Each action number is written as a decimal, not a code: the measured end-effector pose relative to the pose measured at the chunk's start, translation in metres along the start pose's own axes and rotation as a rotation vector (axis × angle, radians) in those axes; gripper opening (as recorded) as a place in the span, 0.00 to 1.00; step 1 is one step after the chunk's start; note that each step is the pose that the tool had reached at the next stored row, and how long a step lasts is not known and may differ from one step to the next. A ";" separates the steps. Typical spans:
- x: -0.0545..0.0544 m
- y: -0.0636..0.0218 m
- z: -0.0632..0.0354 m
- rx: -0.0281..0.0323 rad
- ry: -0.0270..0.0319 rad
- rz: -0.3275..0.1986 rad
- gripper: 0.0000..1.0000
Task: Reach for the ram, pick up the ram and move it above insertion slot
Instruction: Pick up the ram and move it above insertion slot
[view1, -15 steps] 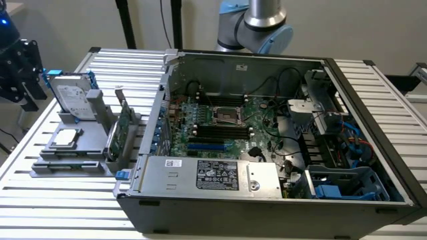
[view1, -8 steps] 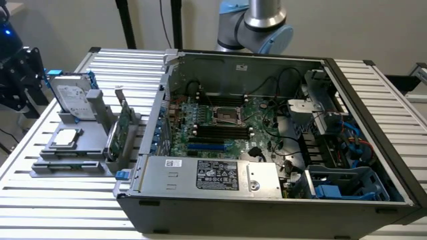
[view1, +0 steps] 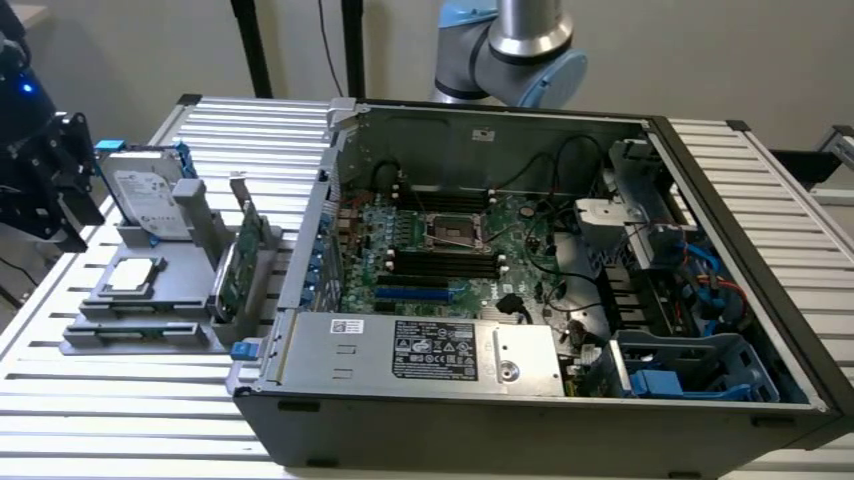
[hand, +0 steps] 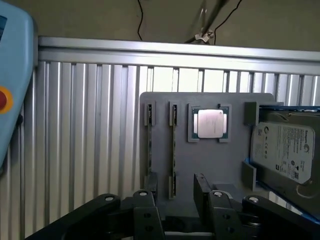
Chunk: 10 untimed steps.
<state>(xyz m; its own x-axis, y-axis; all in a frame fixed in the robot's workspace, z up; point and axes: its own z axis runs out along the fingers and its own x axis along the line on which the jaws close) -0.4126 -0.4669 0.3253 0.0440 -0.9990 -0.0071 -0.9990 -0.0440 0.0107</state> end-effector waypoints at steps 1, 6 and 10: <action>0.001 -0.0006 0.0018 0.0000 0.0000 -0.001 0.42; 0.009 -0.0028 0.0108 0.0000 0.0000 -0.004 0.42; 0.015 -0.0045 0.0180 0.0000 0.0000 -0.006 0.42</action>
<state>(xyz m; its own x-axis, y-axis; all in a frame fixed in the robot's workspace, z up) -0.4077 -0.4818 0.3072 0.0500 -0.9987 -0.0071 -0.9987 -0.0501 0.0106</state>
